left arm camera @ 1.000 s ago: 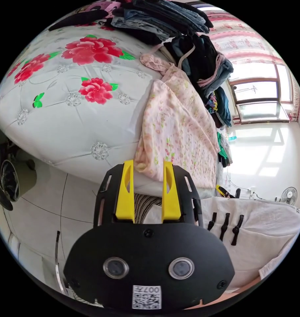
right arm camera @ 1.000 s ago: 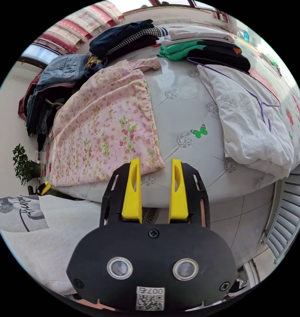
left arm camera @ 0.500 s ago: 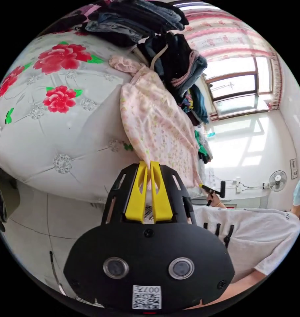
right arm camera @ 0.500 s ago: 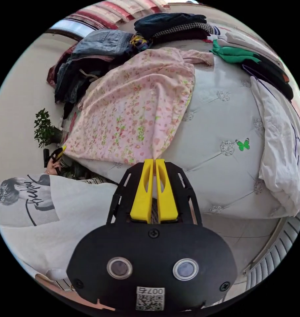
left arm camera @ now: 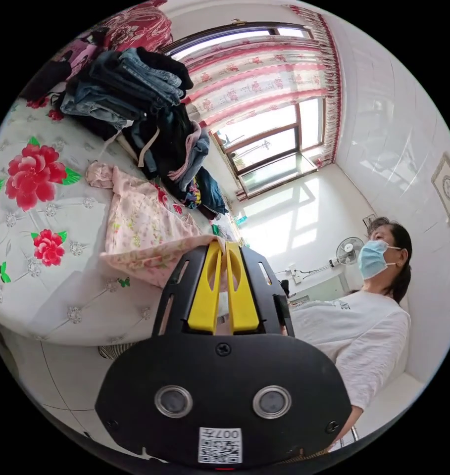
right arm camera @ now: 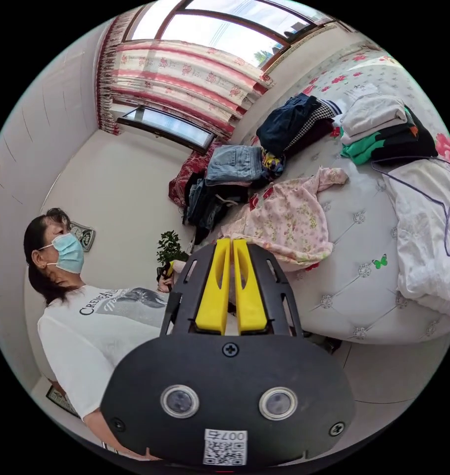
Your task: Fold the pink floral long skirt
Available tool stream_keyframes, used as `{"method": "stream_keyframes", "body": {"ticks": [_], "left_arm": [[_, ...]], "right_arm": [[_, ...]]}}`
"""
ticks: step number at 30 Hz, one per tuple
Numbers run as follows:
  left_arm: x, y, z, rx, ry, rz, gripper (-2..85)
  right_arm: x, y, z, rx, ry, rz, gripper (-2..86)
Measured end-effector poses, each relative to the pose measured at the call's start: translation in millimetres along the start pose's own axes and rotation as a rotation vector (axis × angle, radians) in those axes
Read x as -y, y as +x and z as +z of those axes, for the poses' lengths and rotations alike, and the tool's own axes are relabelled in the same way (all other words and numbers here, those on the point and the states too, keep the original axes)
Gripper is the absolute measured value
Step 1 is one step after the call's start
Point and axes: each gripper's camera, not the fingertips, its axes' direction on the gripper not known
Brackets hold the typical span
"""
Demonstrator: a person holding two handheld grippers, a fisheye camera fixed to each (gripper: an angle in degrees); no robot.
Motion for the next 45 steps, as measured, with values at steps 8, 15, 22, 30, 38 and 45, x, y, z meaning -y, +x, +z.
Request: {"method": "stream_keyframes", "body": {"ticks": [8, 15, 22, 30, 38, 45], "left_arm": [[167, 33, 36, -0.161, 0.088, 0.097, -1.0], [187, 205, -47, -0.200, 0.139, 0.463, -1.0], [69, 248, -119, -0.133, 0.126, 0.591, -1.0], [-48, 182, -135, -0.076, 0.068, 0.433, -1.0], [-134, 60, -108, -0.028, 0.004, 0.078, -1.0], [-141, 0, -81, 0.020, -0.049, -0.141, -1.0]], "right_arm": [[155, -51, 6, 0.008, 0.185, -0.092, -0.3], [171, -201, -100, 0.159, 0.361, -0.425, -0.3], [65, -246, -152, 0.129, 0.238, -0.606, -0.3], [-56, -187, -138, 0.017, 0.092, -0.523, -0.3], [-147, -54, -93, -0.043, -0.026, -0.155, -0.3], [-182, 30, -61, -0.020, -0.025, 0.088, -0.3]]}}
